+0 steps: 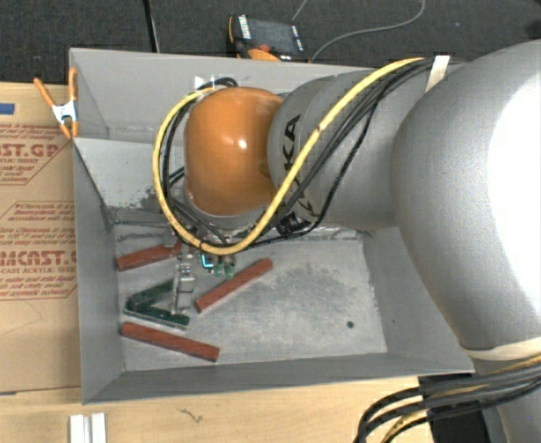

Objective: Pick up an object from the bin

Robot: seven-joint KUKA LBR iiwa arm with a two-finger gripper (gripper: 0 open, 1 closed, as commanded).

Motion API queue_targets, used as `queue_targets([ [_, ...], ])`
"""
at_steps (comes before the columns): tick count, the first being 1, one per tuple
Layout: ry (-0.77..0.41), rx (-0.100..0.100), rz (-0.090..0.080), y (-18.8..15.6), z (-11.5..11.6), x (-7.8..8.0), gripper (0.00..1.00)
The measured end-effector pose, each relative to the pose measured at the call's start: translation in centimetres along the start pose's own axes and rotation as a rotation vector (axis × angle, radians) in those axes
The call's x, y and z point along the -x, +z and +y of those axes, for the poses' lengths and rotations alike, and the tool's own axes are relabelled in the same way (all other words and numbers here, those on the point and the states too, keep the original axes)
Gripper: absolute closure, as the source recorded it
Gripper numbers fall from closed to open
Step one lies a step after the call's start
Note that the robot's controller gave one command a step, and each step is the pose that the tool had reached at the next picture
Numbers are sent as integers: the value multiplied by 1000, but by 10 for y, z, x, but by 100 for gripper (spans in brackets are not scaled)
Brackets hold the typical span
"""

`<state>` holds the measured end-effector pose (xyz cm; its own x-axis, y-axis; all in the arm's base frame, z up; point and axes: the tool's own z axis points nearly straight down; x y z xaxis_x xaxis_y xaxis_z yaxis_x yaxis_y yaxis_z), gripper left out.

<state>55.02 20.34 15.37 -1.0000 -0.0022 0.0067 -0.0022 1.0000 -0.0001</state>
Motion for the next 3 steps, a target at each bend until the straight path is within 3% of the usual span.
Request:
queue_targets([
  [1,-456,0,-4,84,13,43,0],
  [2,-455,1,-8,81,13,43,100],
  [3,-492,0,-18,-79,18,35,100],
])
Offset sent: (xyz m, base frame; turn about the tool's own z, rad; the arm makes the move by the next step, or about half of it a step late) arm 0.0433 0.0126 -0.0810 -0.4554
